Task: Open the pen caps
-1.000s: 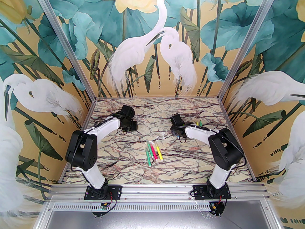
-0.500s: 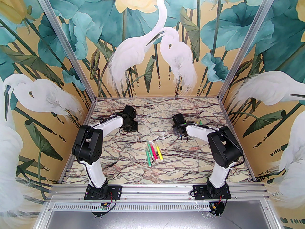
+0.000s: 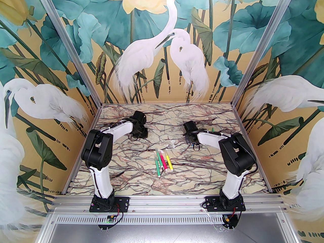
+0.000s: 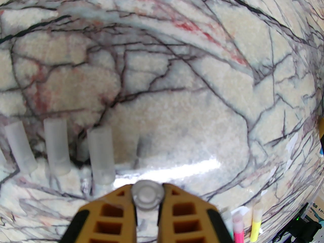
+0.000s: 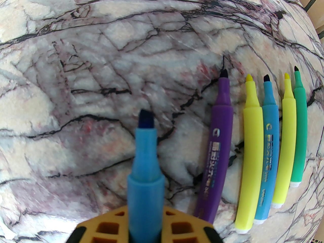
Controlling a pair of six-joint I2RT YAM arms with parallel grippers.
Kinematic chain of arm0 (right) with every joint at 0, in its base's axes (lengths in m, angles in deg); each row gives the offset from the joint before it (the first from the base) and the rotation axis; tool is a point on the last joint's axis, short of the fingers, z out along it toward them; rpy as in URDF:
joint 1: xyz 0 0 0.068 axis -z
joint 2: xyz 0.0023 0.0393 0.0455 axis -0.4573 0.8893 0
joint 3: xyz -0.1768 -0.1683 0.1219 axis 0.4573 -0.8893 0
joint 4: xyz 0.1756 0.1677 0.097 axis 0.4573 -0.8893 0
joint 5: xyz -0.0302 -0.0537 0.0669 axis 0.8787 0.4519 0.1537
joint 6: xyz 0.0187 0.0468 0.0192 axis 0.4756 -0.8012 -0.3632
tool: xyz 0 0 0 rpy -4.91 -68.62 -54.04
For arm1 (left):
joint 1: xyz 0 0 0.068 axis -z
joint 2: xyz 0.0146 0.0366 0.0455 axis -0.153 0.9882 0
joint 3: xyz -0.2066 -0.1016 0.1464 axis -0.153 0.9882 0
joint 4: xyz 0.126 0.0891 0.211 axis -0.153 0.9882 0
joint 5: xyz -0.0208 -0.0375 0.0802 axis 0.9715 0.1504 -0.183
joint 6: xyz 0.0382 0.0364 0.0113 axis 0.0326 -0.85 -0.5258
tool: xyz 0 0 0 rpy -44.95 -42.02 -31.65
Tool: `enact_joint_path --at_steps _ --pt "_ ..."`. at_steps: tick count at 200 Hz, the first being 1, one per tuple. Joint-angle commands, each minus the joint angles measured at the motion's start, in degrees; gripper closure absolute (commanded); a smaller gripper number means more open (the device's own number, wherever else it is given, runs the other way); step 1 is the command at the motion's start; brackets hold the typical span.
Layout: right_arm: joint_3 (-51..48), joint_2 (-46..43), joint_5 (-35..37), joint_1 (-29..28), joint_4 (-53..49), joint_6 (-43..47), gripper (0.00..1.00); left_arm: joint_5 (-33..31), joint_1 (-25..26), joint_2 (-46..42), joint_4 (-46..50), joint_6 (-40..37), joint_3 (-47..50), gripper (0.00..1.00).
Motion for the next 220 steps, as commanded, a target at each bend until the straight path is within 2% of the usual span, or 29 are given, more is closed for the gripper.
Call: enact_joint_path --at_steps 1,48,107,154,194,220 --pt "1.0 1.5 0.5 0.3 -0.3 -0.7 0.81 0.1 0.1 1.7 0.9 -0.7 -1.4 0.94" --pt "0.8 1.5 0.8 0.6 -0.4 -0.7 0.76 -0.1 0.1 1.9 1.2 -0.7 -1.5 0.87" --pt "0.9 0.6 0.8 0.7 -1.2 -0.2 0.75 1.5 0.1 1.0 1.3 -0.8 -1.2 0.77" --pt "-0.4 -4.8 0.3 0.6 -1.8 1.5 0.62 3.2 0.1 -2.2 1.2 -0.7 -0.8 0.69" --pt "-1.0 -9.7 -6.5 -0.1 -1.7 5.0 0.59 4.3 0.1 -6.6 0.1 -0.5 0.7 0.62" --pt "-1.4 -11.9 -12.2 -2.5 -0.2 8.0 0.58 5.3 0.1 -10.7 -2.5 -0.7 3.2 0.49"
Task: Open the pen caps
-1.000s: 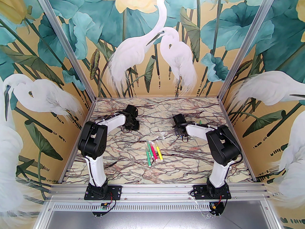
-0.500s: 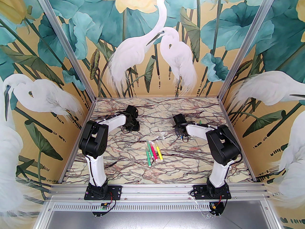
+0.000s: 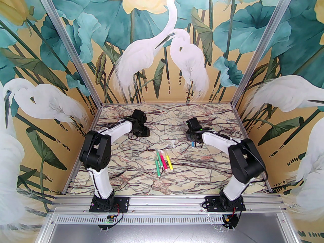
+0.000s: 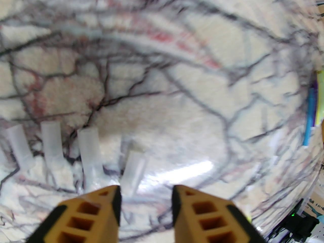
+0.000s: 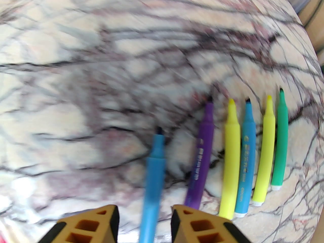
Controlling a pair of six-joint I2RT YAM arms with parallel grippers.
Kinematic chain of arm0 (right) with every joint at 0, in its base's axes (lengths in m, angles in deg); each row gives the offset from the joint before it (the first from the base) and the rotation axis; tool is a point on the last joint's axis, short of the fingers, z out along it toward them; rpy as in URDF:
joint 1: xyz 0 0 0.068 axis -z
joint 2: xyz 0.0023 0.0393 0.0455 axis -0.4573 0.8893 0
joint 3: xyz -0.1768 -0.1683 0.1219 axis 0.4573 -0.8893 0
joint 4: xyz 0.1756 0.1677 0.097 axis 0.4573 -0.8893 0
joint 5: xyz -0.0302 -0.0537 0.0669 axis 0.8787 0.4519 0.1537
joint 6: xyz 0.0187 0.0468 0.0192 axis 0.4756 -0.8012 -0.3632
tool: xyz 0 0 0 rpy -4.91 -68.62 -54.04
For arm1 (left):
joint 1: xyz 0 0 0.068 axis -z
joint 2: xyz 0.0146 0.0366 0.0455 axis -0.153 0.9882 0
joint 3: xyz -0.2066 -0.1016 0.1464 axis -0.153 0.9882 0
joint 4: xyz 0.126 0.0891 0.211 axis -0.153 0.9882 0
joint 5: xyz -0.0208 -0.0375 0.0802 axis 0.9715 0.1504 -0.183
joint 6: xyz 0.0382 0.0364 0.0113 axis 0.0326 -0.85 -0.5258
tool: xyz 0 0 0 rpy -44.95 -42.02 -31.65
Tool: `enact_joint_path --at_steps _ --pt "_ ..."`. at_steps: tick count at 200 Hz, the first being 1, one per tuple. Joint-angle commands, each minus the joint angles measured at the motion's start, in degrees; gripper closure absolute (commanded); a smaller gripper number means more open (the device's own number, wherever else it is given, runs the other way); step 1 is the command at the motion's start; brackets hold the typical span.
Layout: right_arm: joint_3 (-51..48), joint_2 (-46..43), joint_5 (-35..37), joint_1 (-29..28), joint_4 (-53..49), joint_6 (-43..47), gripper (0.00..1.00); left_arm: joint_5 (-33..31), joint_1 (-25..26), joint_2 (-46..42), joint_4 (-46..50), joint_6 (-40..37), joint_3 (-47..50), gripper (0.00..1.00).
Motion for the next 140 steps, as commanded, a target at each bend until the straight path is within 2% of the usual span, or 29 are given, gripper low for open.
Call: enact_joint_path --at_steps 1,34,94,140 --pt "-1.2 -2.3 -6.5 -2.5 1.2 3.8 0.58 2.3 0.2 -5.0 -2.2 -0.6 2.6 0.49" --pt "-0.7 -2.4 -11.5 -6.6 1.2 6.1 0.56 1.6 0.0 -11.2 -7.9 -0.3 9.0 0.37" --pt "-2.9 -1.0 -19.7 -12.2 2.2 5.8 0.55 0.2 -0.3 -18.7 -14.8 -1.0 19.9 0.3" --pt "-3.4 1.6 -22.6 -14.6 1.4 4.2 0.55 3.6 -0.2 -20.9 -18.3 -0.5 23.8 0.25"
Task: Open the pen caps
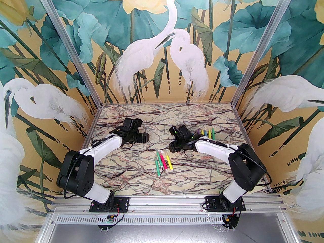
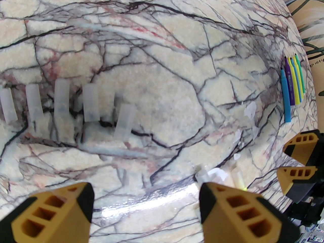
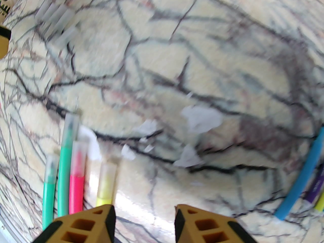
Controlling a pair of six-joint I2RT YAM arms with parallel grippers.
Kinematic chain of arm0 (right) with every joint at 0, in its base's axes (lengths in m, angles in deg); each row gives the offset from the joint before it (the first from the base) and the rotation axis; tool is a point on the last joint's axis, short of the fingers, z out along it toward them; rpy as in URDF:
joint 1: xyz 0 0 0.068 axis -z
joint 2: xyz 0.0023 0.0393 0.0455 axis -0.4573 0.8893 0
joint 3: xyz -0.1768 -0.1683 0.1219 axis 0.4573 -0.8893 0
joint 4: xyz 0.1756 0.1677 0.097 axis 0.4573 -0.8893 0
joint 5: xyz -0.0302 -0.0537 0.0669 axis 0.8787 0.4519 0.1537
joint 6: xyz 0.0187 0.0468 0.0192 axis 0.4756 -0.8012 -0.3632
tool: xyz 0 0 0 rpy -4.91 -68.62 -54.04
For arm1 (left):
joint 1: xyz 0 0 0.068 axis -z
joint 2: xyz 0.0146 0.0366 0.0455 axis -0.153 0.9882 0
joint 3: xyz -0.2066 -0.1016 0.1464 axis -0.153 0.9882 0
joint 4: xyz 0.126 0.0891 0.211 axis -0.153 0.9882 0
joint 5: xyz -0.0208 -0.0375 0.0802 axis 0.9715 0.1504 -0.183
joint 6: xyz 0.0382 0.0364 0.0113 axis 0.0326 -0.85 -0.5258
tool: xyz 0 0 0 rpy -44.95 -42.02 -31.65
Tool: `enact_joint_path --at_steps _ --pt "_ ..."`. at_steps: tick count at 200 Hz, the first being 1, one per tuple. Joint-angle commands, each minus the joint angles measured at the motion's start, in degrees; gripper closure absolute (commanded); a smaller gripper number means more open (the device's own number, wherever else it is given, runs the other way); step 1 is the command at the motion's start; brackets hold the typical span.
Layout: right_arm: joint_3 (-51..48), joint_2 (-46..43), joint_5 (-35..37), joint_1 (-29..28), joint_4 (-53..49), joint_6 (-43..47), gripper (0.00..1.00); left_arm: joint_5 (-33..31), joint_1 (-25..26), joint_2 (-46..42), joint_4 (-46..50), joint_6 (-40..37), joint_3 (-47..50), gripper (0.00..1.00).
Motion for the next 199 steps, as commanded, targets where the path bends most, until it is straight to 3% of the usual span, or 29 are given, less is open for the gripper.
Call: enact_joint_path --at_steps 1,132,199 --pt "-0.4 1.9 -2.6 -1.5 -0.3 -1.3 0.55 2.5 -0.2 -2.1 -4.0 -0.3 1.1 0.25" --pt "5.7 8.7 9.1 -9.9 -10.3 -8.9 0.57 1.1 -0.4 -4.5 -9.8 -0.3 5.8 0.18" --pt "7.7 10.1 9.8 -12.4 -13.3 -11.4 0.6 0.7 -0.6 -4.4 -10.4 -0.5 6.3 0.18"
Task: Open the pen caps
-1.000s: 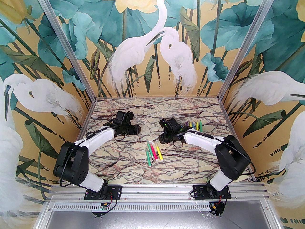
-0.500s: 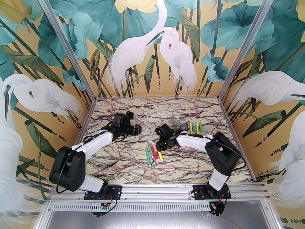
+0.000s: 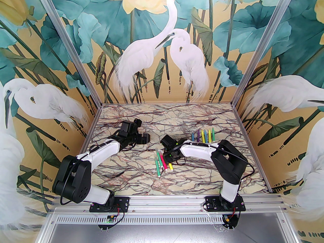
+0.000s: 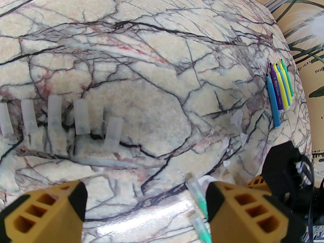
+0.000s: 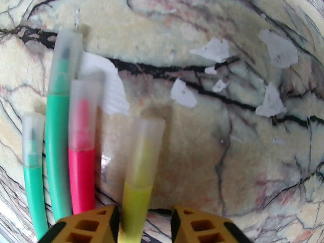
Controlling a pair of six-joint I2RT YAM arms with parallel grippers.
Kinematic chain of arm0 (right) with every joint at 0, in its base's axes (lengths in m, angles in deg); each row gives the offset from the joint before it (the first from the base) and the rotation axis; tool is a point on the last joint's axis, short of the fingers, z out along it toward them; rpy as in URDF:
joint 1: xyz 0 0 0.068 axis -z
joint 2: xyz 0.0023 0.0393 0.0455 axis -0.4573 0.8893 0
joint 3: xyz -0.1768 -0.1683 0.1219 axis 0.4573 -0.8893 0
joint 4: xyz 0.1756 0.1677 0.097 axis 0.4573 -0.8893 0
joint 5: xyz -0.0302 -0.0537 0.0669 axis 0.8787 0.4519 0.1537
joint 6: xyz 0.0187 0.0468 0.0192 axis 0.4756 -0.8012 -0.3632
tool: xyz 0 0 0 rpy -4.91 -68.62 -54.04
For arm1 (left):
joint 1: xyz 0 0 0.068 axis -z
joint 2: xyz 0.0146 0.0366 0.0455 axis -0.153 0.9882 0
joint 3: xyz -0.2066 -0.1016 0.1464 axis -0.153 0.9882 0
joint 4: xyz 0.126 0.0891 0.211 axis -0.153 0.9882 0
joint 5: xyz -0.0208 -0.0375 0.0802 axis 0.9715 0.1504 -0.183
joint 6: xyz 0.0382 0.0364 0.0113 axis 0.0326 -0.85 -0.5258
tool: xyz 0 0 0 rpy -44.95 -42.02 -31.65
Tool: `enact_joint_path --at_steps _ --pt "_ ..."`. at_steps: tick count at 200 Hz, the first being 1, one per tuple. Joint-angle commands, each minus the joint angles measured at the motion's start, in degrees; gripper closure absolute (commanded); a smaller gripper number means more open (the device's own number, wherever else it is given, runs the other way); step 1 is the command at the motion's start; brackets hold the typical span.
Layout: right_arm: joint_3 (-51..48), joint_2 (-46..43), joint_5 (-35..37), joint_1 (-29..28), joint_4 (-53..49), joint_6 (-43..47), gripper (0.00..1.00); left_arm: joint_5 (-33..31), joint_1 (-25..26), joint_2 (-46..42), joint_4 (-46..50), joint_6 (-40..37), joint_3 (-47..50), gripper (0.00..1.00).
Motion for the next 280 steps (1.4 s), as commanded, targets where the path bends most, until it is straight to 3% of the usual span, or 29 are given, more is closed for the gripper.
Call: enact_joint_path --at_steps 1,124,158,185,222,246,280 --pt "1.3 0.6 1.5 -0.8 -2.3 -2.3 0.6 -0.8 -0.5 -1.1 -1.0 -0.6 0.8 0.18" --pt "3.9 5.3 6.6 -2.2 -6.0 -4.2 0.7 -0.5 -0.9 -1.3 -2.1 -0.7 1.9 0.17" --pt "3.9 6.4 5.6 -2.1 -4.5 -3.8 0.8 0.6 -0.9 -1.3 -2.1 -0.5 1.8 0.17" --pt "3.0 5.7 3.9 -1.0 -2.7 -3.3 0.89 3.7 -0.9 -1.3 -2.2 -0.5 1.5 0.17" --pt "-3.7 -2.8 -2.7 3.6 5.9 -0.8 0.97 12.0 -0.9 -0.8 -4.2 1.2 1.5 0.17" --pt "-6.9 -9.5 -6.9 5.7 10.3 2.7 0.98 20.5 -0.5 0.3 -10.2 5.5 2.6 0.18" --pt "-8.4 -13.8 -9.5 8.6 12.3 5.0 0.99 24.6 1.8 1.6 -14.1 7.8 1.9 0.18"
